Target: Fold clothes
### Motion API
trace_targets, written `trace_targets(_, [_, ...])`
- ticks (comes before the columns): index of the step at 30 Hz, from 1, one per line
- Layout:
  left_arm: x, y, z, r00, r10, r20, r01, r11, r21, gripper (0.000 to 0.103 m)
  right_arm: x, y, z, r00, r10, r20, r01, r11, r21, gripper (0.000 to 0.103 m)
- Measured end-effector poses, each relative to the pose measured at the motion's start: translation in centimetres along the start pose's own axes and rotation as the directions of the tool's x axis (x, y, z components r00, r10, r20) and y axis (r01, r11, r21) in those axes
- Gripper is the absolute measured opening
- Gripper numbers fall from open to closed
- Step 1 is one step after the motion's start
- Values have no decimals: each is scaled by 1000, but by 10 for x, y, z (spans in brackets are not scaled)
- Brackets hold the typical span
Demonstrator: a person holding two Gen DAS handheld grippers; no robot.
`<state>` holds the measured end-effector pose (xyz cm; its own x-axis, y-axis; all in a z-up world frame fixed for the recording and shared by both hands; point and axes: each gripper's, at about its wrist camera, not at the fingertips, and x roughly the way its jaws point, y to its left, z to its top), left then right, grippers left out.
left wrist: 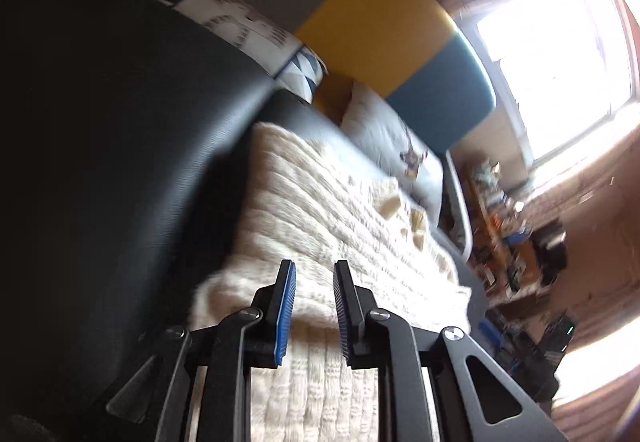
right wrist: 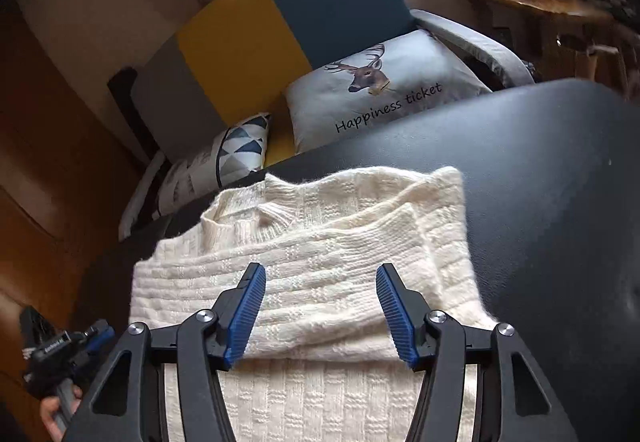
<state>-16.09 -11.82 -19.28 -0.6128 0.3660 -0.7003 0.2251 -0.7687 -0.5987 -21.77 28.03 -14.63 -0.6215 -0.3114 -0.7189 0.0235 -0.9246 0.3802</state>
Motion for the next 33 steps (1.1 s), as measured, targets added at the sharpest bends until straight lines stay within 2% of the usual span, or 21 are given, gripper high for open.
trace_targets(2, [20,9,-9,996,66,-55,-65,998,20,17,19,0,-2,996,-78,-34,77,997,-27,59])
trace_targets(3, [22,15,-11,996,65,-56,-64,998,21,8,30,-6,-7,991,-113,-67,112,993,-24,59])
trace_targets(4, [21,21,-12,998,46,-45,-45,999,17,6,39,-15,-15,988,-124,-95,123,992,-19,59])
trace_targets(8, [10,26,0,1000,6,-30,-5,1000,26,5,39,-27,-27,991,-106,-79,101,993,-68,56])
trace_targets(11, [0,18,16,1000,3,3,-3,997,75,16,33,-16,-19,991,-112,-79,103,988,-113,56])
trace_targets(15, [-13,7,36,999,-1,40,-5,989,145,16,27,13,-3,999,-38,-39,31,986,-162,56])
trace_targets(17, [-18,2,44,999,6,43,-14,980,198,16,36,33,1,999,-13,-52,2,980,-201,56])
trace_targets(21, [0,-1,55,998,52,37,-59,969,241,16,58,70,4,995,13,-94,-39,961,-274,56])
trace_targets(24, [16,-1,62,996,88,33,-94,959,269,16,79,82,4,989,-33,-145,-15,949,-316,56])
trace_targets(28, [38,-3,72,990,137,30,-139,942,306,17,105,70,-2,974,-153,-170,87,935,-344,56])
trace_targets(31, [54,-4,79,984,173,29,-173,927,333,17,104,64,-11,983,-131,-127,81,936,-341,56])
trace_targets(33, [49,-1,81,984,174,23,-173,935,309,17,102,62,-13,985,-124,-117,79,939,-335,57])
